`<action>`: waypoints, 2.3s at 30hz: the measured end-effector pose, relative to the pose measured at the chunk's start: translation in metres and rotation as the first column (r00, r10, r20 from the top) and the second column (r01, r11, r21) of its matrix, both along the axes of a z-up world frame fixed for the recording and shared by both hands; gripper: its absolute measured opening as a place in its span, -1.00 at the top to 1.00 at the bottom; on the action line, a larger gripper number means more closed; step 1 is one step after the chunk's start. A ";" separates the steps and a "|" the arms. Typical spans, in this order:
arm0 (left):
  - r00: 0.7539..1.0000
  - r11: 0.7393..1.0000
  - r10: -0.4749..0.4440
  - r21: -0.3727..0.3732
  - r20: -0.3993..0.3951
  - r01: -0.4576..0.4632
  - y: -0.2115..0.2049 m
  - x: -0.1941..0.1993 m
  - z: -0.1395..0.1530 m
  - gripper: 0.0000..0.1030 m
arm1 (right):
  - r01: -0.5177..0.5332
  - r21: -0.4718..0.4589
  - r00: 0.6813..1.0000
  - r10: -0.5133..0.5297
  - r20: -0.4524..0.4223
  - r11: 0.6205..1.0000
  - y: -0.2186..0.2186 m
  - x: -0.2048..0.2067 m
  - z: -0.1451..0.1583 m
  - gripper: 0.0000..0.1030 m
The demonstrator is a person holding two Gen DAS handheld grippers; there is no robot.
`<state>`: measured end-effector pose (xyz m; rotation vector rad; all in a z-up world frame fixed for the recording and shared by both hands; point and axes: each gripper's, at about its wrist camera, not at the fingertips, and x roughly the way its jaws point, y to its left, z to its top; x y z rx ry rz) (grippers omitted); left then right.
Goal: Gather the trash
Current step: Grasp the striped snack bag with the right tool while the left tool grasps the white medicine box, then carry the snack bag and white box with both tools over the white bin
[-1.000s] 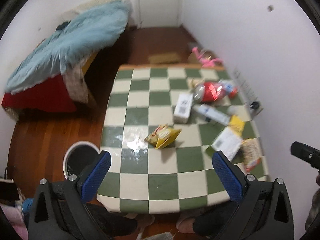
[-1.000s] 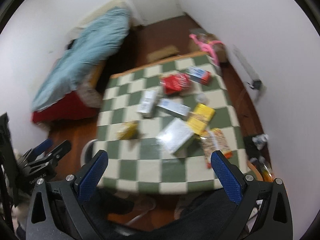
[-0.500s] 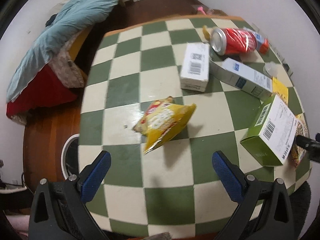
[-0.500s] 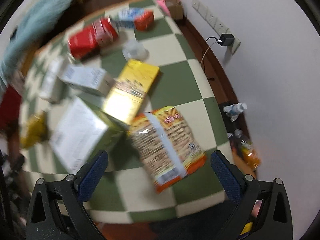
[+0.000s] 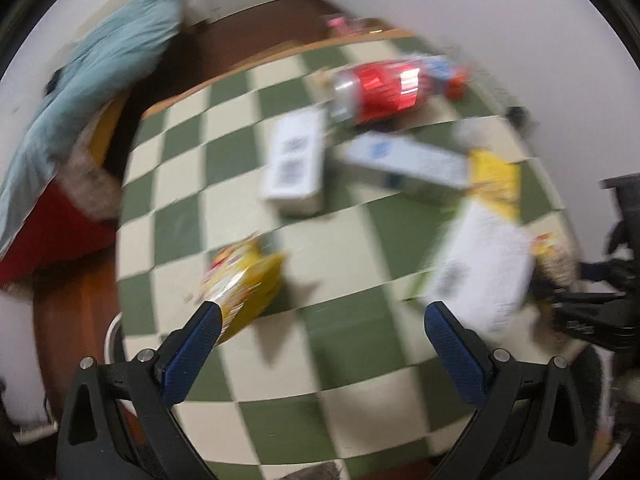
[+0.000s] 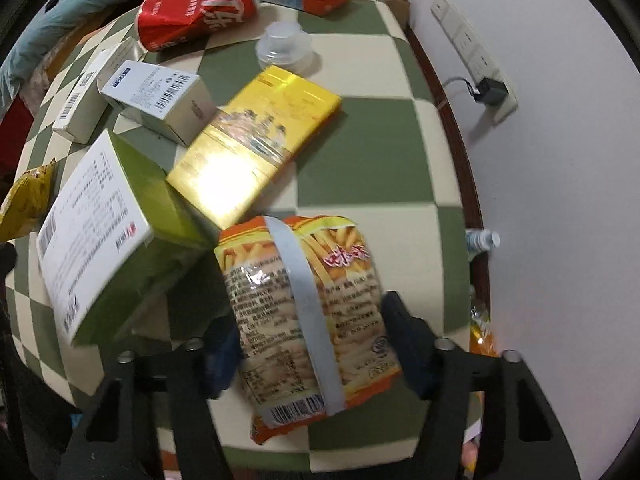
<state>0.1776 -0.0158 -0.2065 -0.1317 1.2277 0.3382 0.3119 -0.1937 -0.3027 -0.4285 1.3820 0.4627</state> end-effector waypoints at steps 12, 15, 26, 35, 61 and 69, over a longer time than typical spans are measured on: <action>0.932 0.948 -0.317 -0.076 -0.176 0.308 -0.075 0.069 -0.047 -1.00 | 0.306 0.103 0.949 -0.294 -0.114 0.947 -0.082 0.008 -0.004 -0.25; 0.924 0.944 -0.330 -0.077 -0.194 0.321 -0.080 0.075 -0.058 -1.00 | 0.310 0.101 0.948 -0.299 -0.111 0.945 -0.085 0.007 -0.008 -0.26; 0.928 0.944 -0.328 -0.033 -0.176 0.327 -0.084 0.080 -0.068 -0.54 | 0.298 0.077 0.952 -0.291 -0.089 0.951 -0.076 0.005 -0.003 -0.26; 0.971 0.974 -0.228 -0.002 -0.075 0.228 -0.065 0.055 -0.030 -0.53 | 0.289 0.095 0.957 -0.284 -0.061 0.953 -0.073 -0.004 0.010 -0.12; 0.877 0.916 0.386 -0.006 0.286 -0.402 0.185 -0.205 0.116 -0.53 | -0.106 0.474 0.989 0.140 -0.037 0.874 0.168 -0.156 0.148 -0.12; 0.729 0.738 0.668 -0.252 0.146 -0.626 0.320 -0.315 0.007 -0.53 | -0.238 0.472 0.909 0.365 -0.199 0.849 0.354 -0.261 0.070 -0.12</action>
